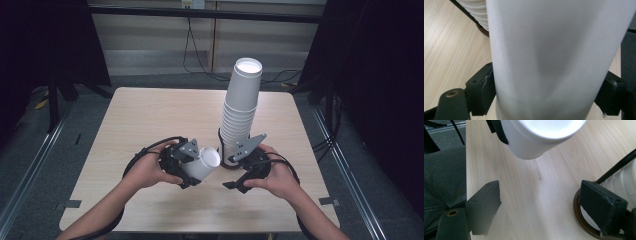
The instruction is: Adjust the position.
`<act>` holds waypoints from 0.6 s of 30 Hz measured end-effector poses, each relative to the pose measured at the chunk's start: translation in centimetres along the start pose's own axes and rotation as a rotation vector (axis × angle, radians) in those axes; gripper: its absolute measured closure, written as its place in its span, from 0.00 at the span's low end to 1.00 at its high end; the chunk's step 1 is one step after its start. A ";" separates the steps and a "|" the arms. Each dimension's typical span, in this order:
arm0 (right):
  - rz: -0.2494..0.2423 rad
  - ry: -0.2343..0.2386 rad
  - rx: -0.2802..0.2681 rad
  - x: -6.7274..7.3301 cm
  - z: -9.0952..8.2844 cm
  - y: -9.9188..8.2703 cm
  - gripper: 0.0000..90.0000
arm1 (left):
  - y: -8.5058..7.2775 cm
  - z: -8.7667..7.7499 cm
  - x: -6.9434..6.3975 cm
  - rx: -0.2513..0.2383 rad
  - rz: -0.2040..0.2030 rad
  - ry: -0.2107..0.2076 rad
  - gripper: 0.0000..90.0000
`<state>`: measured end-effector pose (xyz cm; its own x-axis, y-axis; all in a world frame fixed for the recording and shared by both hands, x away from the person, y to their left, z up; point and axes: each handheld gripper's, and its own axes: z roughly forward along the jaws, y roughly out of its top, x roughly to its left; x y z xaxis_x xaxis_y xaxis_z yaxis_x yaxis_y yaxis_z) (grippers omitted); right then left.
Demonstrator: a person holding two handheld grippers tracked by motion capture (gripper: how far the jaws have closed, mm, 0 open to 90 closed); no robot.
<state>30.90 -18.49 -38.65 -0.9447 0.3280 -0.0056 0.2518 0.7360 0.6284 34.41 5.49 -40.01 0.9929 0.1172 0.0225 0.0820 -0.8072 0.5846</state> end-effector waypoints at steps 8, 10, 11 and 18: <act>-0.014 0.018 0.029 0.1 0.3 0.8 0.20 | 0.4 0.6 -0.4 0.021 0.013 -0.010 0.20; -0.021 0.029 0.032 0.2 0.5 1.2 0.20 | 0.6 0.7 -0.6 0.029 0.024 -0.015 0.20; -0.028 0.032 0.035 0.2 0.6 1.4 0.20 | 0.6 0.7 -0.6 0.029 0.024 -0.015 0.20; -0.047 0.046 0.060 0.3 0.8 2.1 0.21 | 0.9 0.7 -0.8 0.032 0.035 -0.024 0.20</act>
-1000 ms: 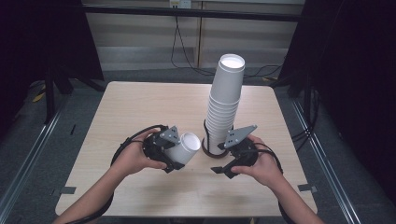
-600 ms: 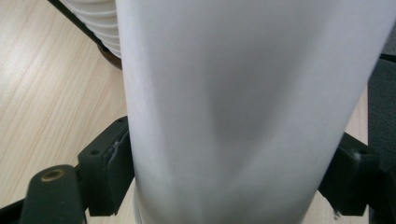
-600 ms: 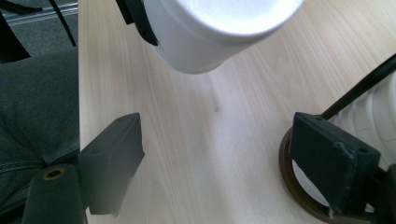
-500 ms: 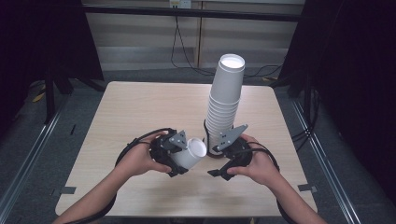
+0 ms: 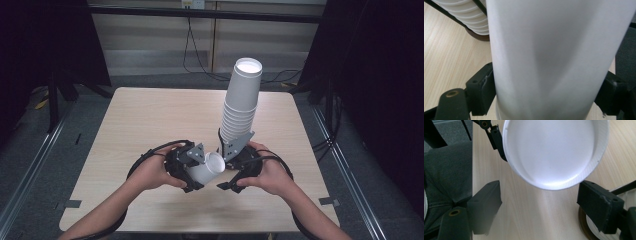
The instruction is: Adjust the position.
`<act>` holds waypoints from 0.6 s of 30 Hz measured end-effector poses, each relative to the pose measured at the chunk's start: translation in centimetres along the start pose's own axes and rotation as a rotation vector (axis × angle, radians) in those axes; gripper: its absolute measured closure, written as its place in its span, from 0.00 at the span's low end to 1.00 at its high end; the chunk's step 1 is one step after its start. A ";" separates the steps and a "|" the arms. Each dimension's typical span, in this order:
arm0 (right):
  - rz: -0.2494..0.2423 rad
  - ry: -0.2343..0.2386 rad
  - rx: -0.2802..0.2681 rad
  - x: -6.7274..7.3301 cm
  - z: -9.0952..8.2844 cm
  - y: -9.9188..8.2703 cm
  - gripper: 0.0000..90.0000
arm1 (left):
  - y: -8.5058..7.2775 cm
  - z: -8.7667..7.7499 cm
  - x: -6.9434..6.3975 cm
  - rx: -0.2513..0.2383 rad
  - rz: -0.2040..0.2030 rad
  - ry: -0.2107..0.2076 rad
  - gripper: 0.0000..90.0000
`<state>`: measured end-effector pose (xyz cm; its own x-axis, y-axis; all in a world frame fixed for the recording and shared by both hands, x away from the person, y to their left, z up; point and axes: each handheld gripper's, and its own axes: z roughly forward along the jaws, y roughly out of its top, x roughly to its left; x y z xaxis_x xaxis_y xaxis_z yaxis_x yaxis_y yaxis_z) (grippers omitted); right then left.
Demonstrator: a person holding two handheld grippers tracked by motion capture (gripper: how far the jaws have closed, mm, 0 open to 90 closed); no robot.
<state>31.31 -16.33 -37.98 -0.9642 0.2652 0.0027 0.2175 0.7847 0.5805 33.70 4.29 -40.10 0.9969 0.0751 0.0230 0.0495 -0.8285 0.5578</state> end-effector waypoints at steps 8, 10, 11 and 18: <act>-0.009 0.027 0.029 0.1 0.1 0.6 0.22 | 0.0 0.5 -0.3 0.008 0.001 -0.015 0.20; -0.019 0.037 0.040 0.0 0.2 0.7 0.23 | 0.0 0.7 -0.4 0.014 0.003 -0.022 0.20; -0.019 0.037 0.040 0.0 0.2 0.7 0.23 | 0.0 0.7 -0.4 0.014 0.003 -0.022 0.20; -0.019 0.051 0.046 -0.1 0.2 1.0 0.22 | 0.3 1.2 -0.4 0.022 0.011 -0.028 0.20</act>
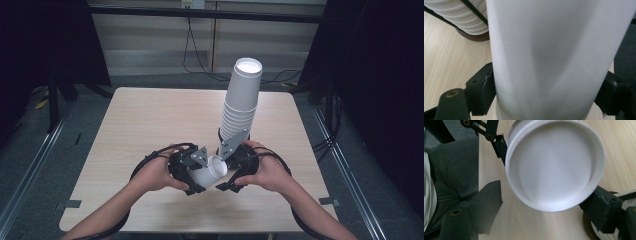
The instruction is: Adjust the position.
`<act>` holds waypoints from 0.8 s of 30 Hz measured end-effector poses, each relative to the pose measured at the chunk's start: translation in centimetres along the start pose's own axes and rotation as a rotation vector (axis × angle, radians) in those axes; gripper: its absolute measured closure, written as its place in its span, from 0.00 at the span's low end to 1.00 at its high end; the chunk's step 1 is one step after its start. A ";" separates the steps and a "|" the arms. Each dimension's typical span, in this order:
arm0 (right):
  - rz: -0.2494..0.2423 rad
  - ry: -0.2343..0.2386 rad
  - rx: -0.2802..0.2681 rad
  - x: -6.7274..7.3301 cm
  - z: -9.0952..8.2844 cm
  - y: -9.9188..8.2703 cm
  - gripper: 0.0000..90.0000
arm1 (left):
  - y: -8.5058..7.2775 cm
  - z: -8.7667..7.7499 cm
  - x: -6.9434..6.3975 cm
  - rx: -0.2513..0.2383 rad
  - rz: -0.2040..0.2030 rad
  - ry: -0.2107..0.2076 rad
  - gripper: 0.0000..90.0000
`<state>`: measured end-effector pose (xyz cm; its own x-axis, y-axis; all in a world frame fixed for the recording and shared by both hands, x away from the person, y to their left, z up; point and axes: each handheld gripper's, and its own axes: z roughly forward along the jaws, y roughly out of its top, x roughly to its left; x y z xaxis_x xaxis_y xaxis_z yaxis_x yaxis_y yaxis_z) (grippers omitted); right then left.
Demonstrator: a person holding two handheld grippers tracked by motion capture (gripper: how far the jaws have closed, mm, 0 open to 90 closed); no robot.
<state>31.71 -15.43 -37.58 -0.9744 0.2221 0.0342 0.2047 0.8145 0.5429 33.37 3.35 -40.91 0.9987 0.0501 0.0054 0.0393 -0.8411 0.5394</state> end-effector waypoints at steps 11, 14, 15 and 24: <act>0.019 0.024 -0.009 0.0 0.1 0.6 0.25 | 0.7 0.5 -0.5 0.004 0.059 -0.024 0.20; 0.033 0.038 -0.019 -0.1 0.2 0.6 0.25 | 0.7 0.6 -0.5 0.001 0.066 -0.025 0.20; 0.029 0.040 -0.028 -0.1 0.3 0.6 0.25 | 0.8 0.6 -0.5 -0.001 0.077 -0.025 0.20; 0.036 0.047 -0.048 -0.1 0.6 0.6 0.27 | 0.8 0.6 -0.5 0.007 0.097 -0.018 0.20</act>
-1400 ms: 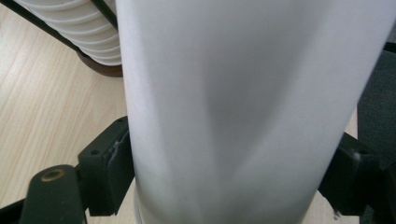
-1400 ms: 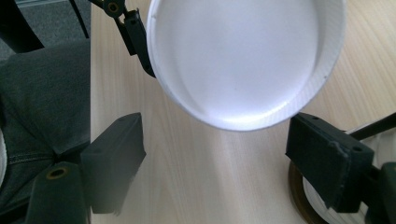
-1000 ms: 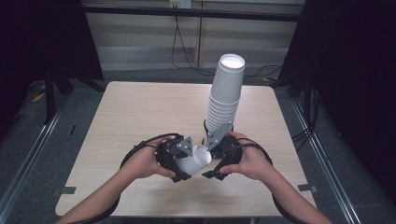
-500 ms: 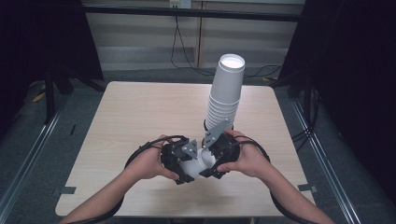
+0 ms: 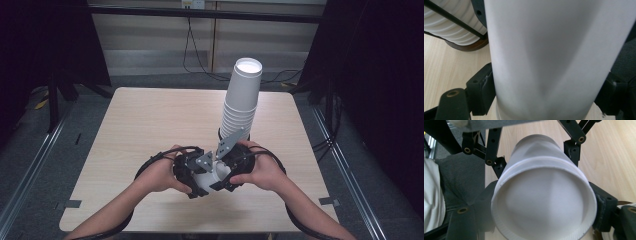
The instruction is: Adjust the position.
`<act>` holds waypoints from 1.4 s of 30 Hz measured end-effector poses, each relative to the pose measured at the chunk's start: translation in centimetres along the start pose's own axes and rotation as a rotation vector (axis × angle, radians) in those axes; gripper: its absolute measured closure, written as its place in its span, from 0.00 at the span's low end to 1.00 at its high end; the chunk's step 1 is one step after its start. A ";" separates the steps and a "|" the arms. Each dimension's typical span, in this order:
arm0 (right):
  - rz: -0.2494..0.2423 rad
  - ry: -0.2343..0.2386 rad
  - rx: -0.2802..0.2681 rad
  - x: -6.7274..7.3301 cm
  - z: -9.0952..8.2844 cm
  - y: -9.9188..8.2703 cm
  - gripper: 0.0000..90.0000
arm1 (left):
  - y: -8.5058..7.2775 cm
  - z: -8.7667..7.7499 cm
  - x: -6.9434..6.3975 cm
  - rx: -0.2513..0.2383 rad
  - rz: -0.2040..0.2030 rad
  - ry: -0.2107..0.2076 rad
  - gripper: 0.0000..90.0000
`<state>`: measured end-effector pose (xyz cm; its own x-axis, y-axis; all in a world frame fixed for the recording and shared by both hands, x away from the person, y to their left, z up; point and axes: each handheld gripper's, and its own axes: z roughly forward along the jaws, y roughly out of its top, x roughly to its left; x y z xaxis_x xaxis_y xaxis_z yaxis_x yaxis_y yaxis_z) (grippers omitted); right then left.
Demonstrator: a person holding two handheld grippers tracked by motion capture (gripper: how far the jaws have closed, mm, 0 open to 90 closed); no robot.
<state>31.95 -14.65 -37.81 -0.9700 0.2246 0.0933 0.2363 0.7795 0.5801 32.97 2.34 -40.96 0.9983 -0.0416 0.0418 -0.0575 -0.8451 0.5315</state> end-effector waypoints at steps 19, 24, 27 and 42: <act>0.009 -0.026 -0.087 -0.2 -1.0 -1.3 0.28 | -1.2 -0.6 0.7 -0.111 -0.013 0.003 0.06; 0.012 -0.020 -0.086 -0.3 -1.0 -1.7 0.28 | -1.8 -1.2 1.0 -0.157 -0.033 -0.005 0.05; 0.026 -0.027 -0.098 -0.3 -1.1 -2.0 0.27 | -2.2 -1.5 1.1 -0.173 -0.046 0.006 0.05; 0.030 -0.021 -0.151 -0.5 -1.4 -2.7 0.27 | -4.3 -1.5 1.2 -0.223 -0.094 -0.005 0.05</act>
<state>31.70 -17.69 -38.34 -0.9608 0.2601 0.0960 0.2522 0.6760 0.6924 34.39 6.72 -41.95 0.9994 0.0282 -0.0209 0.0347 -0.7066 0.7068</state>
